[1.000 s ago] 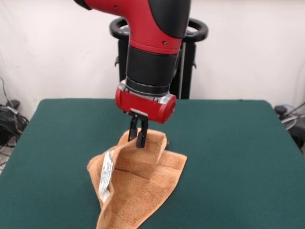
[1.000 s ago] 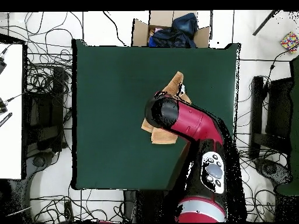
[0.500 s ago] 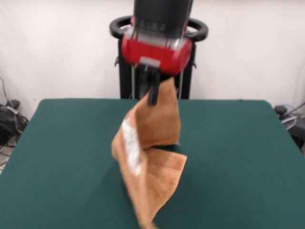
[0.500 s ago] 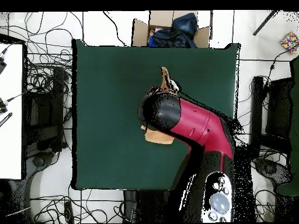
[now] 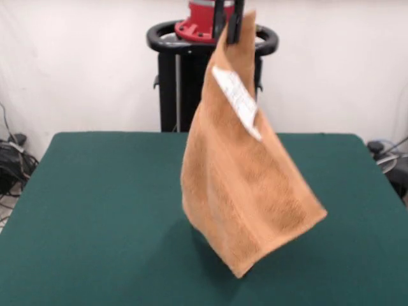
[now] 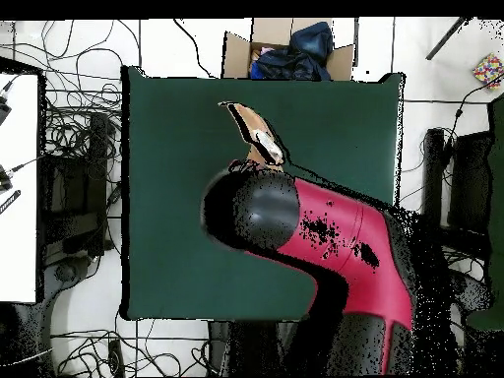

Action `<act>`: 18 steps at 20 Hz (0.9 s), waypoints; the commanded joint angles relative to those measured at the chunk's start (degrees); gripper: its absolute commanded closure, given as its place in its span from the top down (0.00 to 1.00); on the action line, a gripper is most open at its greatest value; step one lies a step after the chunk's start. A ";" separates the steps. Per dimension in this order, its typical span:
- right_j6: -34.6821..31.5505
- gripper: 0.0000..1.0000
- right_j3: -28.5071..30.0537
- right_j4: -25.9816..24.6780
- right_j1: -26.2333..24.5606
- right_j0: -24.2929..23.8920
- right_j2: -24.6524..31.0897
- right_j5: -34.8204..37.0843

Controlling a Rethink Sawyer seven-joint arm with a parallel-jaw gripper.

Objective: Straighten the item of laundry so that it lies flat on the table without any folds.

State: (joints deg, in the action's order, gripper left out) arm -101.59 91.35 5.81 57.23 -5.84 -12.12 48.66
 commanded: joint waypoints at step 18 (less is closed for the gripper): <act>-10.33 0.00 14.79 -2.44 11.14 6.25 -1.58 1.66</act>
State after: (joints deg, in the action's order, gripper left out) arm -101.59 96.66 3.92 66.09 -1.95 -12.17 49.27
